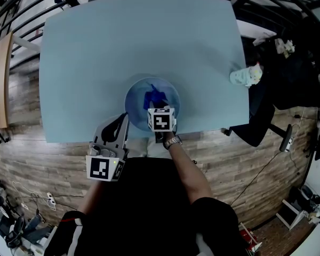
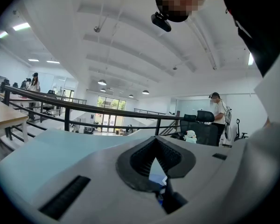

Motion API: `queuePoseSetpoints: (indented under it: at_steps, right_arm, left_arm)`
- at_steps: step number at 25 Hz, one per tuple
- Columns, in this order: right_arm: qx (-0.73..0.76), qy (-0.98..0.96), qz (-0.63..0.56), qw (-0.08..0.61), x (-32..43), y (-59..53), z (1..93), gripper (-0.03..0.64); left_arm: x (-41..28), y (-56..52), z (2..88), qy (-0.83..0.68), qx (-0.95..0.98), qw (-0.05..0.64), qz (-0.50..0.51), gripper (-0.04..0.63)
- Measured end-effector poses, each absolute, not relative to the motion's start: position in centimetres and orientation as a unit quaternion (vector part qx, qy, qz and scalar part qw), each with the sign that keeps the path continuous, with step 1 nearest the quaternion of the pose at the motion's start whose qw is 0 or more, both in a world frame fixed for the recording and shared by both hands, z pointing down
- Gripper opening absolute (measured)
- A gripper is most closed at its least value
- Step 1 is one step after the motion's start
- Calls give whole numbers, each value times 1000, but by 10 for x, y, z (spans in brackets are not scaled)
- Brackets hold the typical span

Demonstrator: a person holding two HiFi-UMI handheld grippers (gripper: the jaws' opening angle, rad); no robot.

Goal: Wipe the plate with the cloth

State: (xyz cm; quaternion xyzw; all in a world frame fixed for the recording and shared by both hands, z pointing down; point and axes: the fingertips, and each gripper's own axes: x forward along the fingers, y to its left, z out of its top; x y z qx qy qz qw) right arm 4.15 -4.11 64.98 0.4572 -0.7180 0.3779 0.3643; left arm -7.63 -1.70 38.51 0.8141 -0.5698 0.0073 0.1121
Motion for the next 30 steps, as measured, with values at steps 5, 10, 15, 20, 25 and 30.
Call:
queuePoseSetpoints:
  at_steps: [5, 10, 15, 20, 25, 30]
  right_arm:
    - [467, -713, 373, 367, 56, -45, 653, 118]
    - [481, -701, 378, 367, 74, -48, 655, 118]
    - [491, -695, 383, 360, 82, -47, 656, 118]
    - [496, -687, 385, 366, 91, -46, 656, 118]
    - [511, -678, 387, 360, 92, -47, 649, 118]
    - [526, -671, 385, 354, 95, -41, 642, 118]
  left_arm:
    - [-74, -18, 387, -569, 814, 118, 10, 2]
    - [-70, -19, 388, -568, 815, 113, 14, 1]
    - [-70, -19, 386, -568, 815, 112, 7, 1]
    - [-68, -18, 387, -567, 815, 115, 8, 2]
    - [-69, -16, 388, -569, 814, 116, 12, 2]
    - [-71, -12, 389, -570, 813, 115, 10, 1]
